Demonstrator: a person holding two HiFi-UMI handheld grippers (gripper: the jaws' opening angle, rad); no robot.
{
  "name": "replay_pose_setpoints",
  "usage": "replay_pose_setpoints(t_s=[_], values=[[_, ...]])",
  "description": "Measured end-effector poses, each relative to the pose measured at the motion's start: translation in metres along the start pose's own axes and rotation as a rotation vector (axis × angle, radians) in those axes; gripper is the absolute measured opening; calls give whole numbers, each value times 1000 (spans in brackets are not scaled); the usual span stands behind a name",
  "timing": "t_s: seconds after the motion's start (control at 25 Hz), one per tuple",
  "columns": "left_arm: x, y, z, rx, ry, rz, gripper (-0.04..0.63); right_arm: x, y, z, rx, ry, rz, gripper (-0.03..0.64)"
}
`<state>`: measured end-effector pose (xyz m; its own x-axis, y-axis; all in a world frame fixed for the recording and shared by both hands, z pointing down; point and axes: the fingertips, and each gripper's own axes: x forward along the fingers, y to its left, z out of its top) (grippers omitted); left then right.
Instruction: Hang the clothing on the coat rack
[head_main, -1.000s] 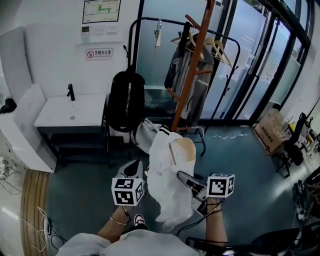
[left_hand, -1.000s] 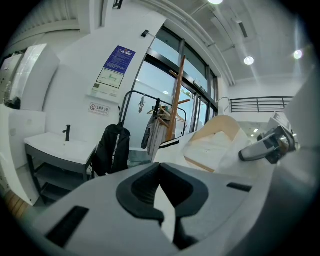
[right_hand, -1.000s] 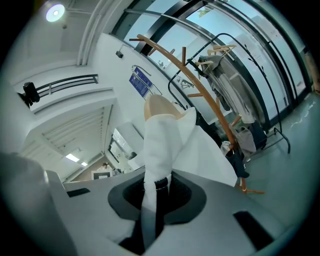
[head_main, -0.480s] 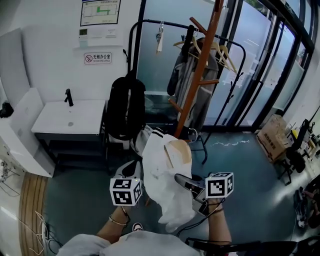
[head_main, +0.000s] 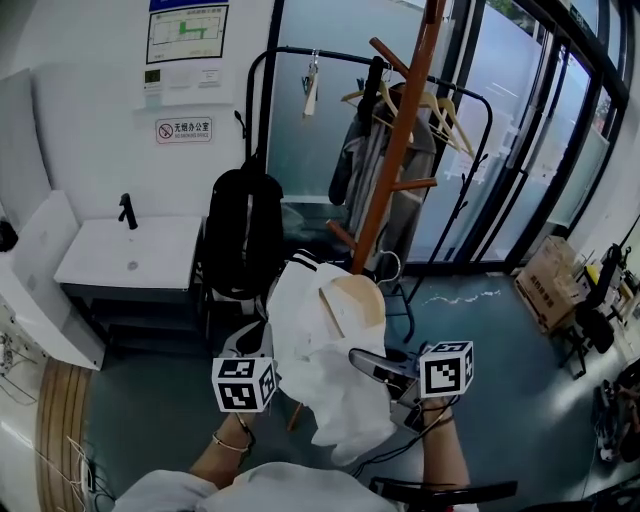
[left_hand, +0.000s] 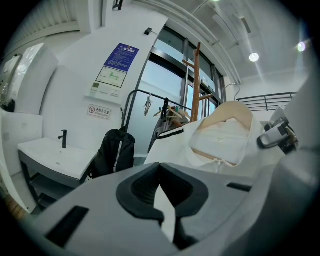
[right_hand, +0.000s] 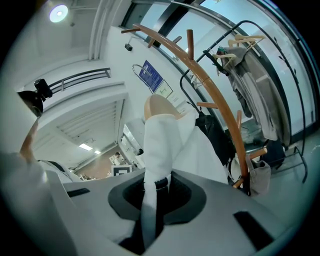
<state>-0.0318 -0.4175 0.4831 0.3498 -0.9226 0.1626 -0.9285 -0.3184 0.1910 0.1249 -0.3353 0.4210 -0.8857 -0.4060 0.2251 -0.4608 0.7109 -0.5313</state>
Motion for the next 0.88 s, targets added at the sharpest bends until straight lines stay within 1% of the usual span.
replay_pose_setpoints(t_s=[0.16, 0.36, 0.52, 0.68, 0.76, 0.88], values=[[16, -3, 0, 10, 11, 13, 8, 3, -7, 10, -30, 11, 10, 61], [31, -6, -10, -6, 32, 73, 8, -1, -20, 22, -72, 45, 45, 60], [37, -9, 0, -30, 9, 132, 8, -2, -33, 40, -97, 100, 72, 60], [37, -9, 4, -31, -11, 173, 8, -2, -28, 50, -164, 173, 102, 60], [38, -8, 4, -30, -14, 186, 8, -6, -25, 58, -229, 200, 89, 57], [37, -1, 1, -40, -8, 209, 8, -15, -23, 75, -343, 228, 15, 44]])
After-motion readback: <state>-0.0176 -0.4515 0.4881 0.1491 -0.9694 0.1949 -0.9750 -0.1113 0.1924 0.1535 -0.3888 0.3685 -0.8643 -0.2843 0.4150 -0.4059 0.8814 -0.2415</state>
